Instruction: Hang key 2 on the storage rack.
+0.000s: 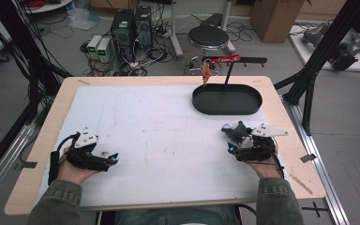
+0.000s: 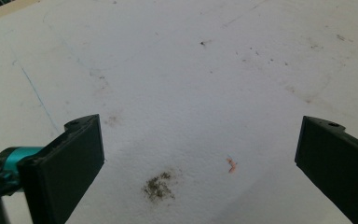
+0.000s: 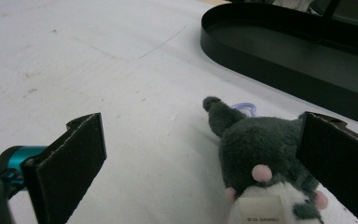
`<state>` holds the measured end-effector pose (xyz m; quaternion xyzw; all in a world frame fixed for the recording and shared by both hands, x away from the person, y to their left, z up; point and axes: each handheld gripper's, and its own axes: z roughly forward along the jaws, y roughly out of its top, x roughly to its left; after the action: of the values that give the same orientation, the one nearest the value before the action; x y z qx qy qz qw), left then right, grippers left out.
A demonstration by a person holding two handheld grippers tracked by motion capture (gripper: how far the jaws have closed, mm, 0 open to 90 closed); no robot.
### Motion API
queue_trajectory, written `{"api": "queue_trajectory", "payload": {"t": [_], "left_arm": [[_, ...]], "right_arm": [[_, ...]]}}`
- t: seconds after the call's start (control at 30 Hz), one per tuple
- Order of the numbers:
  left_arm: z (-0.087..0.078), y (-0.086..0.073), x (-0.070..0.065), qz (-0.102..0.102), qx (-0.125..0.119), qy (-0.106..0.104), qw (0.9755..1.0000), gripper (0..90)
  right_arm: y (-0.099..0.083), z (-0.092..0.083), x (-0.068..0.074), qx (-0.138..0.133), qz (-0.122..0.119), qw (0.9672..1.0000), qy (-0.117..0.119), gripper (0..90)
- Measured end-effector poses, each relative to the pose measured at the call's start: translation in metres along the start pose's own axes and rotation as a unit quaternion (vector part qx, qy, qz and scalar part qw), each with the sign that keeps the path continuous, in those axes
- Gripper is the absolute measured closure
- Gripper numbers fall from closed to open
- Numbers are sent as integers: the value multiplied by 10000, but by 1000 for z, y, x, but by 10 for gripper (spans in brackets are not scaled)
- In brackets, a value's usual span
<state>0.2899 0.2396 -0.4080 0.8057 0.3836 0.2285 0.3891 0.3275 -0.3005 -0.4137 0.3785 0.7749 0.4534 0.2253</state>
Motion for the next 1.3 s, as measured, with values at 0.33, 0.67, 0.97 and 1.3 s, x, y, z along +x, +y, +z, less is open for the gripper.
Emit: {"api": "queue_trajectory", "payload": {"t": [0.33, 0.67, 0.97, 1.3], "left_arm": [[-2, -16, 6, -64, 81, -101, 9999, 17], [-5, -23, 10, -116, 136, -77, 9998, 17], [-3, -24, 10, -122, 169, -110, 9997, 17], [-3, -25, 11, -138, 166, -136, 9997, 17]], "right_arm": [[8, 11, -10, 506, 94, 9982, -294, 4], [9, 26, -26, 1452, 241, 9866, -703, 4], [7, 35, -33, 2047, 394, 9745, -826, 5], [7, 40, -32, 2356, 413, 9690, -626, 334]]}}
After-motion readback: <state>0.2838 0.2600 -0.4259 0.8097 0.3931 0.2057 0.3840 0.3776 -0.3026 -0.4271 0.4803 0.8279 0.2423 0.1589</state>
